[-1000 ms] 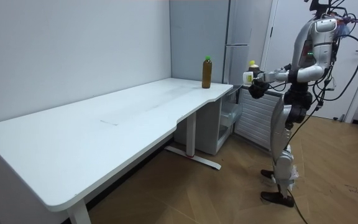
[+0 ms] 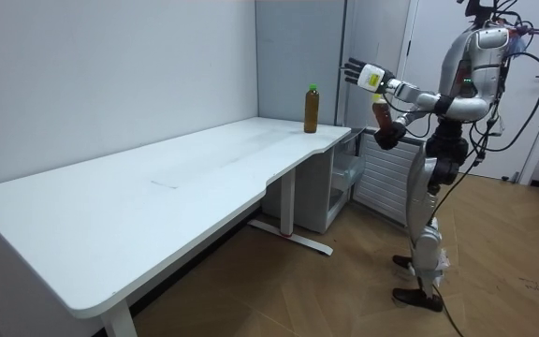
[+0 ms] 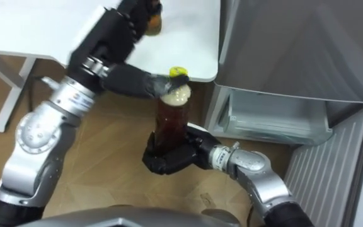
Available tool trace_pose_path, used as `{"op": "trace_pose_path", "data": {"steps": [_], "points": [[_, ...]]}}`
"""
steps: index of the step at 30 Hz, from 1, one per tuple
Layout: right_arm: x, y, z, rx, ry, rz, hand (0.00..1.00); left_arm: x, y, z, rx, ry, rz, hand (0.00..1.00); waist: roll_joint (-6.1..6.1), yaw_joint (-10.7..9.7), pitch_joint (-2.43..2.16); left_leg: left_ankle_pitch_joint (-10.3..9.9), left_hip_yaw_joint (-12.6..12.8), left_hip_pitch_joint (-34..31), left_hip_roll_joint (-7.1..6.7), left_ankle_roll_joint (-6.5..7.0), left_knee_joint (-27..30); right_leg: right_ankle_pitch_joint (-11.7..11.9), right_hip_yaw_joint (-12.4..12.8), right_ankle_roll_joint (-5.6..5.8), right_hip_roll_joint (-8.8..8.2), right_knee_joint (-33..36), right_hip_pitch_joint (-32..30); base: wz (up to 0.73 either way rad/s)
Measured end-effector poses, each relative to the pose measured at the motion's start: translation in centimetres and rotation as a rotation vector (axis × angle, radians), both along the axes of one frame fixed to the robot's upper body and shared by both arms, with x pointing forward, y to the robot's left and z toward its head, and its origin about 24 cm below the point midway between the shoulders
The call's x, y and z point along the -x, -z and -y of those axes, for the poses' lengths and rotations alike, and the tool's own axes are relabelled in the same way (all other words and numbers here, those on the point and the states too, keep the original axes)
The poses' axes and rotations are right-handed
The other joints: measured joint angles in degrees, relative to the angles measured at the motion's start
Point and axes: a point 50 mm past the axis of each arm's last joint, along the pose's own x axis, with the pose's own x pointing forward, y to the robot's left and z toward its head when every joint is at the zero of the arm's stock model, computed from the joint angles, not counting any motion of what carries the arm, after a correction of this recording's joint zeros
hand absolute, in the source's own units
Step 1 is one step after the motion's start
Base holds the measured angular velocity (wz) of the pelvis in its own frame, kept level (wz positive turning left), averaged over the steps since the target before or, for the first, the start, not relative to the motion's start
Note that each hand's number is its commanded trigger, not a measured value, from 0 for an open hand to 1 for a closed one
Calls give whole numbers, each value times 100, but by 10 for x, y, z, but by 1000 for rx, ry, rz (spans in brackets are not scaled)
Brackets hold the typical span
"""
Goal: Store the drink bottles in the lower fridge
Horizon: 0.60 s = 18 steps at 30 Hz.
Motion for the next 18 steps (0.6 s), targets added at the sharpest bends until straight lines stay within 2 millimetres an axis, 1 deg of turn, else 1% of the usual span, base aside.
{"op": "trace_pose_path", "data": {"steps": [3, 4, 7, 10, 12, 14, 18], "points": [[5, 4, 7, 18, 19, -18, 100, -1, -7, -12, 28, -102, 43, 0, 47, 55, 4, 0, -3, 63, 0, 0, -14, -1, -21, 2, -5, -11, 64, 0], [7, 4, 10, 20, 32, -22, 100, -1, -10, -18, 38, -148, 62, 0, 69, 93, 16, 0, -9, 83, 1, 0, -22, -1, -32, 2, -5, -11, 78, 0], [8, 5, 17, 26, 64, -28, 100, 0, -18, -29, 67, -237, 109, 0, 85, 191, 16, -1, -11, 84, 4, -1, -40, -2, -67, 4, -5, -20, 81, 2], [10, 6, 25, 25, 115, -33, 100, 0, -24, -46, 82, -341, 147, 0, 109, 224, 13, 0, -34, 127, 4, -3, -84, 0, -71, 1, 5, -49, 123, 3], [19, 10, 31, 26, 157, -58, 100, 2, -28, -60, 100, -432, 171, 0, 144, 310, -7, -1, -34, 194, 5, -5, -119, 0, -66, 1, 15, -88, 200, 0], [23, 12, 33, 33, 167, -70, 100, 4, -31, -70, 142, -479, 188, 0, 167, 347, -20, -1, -35, 206, 5, -5, -125, 0, -65, 1, 16, -90, 215, 0], [24, 12, 36, 59, 161, -63, 100, 6, -31, -86, 219, -589, 187, 0, 199, 458, -11, 6, -1, 348, 8, -11, -198, -1, -20, 1, 29, -103, 295, -6]]}}
